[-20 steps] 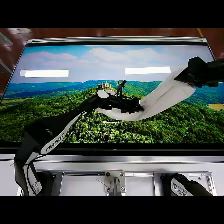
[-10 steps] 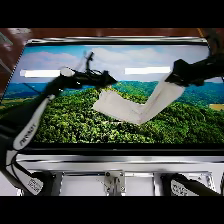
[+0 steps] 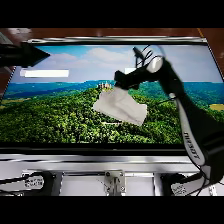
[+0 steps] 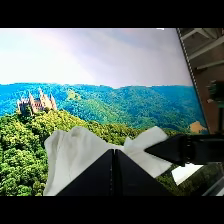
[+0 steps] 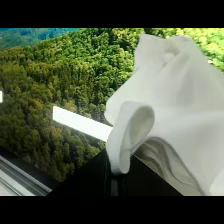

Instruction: Fold the shirts.

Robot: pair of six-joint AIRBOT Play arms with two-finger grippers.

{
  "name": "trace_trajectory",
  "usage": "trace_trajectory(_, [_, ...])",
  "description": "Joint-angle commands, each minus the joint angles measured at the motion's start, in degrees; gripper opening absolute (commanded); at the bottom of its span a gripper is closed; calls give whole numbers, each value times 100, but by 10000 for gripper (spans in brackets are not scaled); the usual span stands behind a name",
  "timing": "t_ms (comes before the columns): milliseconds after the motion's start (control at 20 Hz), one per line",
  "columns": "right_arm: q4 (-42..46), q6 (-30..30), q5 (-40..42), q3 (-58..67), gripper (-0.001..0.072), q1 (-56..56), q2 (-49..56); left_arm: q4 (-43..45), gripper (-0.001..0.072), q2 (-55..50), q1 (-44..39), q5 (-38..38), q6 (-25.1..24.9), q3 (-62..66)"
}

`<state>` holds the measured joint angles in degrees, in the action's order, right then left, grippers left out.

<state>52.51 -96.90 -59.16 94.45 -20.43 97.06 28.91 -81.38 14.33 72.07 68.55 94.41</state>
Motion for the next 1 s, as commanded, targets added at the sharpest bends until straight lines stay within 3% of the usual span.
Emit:
trace_trajectory(0, [-918, -116, 1167, 4, 129, -518, 890, 70, 36, 461, 647, 907, -144, 0])
trace_trajectory(50, [-1309, -138, 1473, 4, 439, -595, 1067, 70, 36, 507, 649, 1056, -199, 0])
trace_trajectory(100, [-1770, -105, 1650, 7, 636, -623, 1189, 70, 36, 529, 621, 1180, -214, 0])
trace_trajectory(200, [-1882, 17, 1482, 7, 635, -549, 1207, 72, 36, 533, 531, 1263, -308, -2])
trace_trajectory(300, [-1368, 17, 671, 7, 635, -308, 1078, 72, 35, 525, 459, 1257, -343, -4])
trace_trajectory(550, [1394, 11, -2446, 4, 635, 603, 404, 74, 36, 509, 457, 1248, -343, -28])
trace_trajectory(650, [2465, 13, -3320, 2, 635, 1067, 214, 74, 36, 511, 457, 1259, -341, -28])
trace_trajectory(800, [2459, -92, -3226, -501, 636, 1814, -52, 72, 36, 511, 457, 1266, -334, -28])
trace_trajectory(950, [1515, 20, -2522, -1414, 682, 2238, -127, 70, 36, 511, 444, 1268, -267, -28])
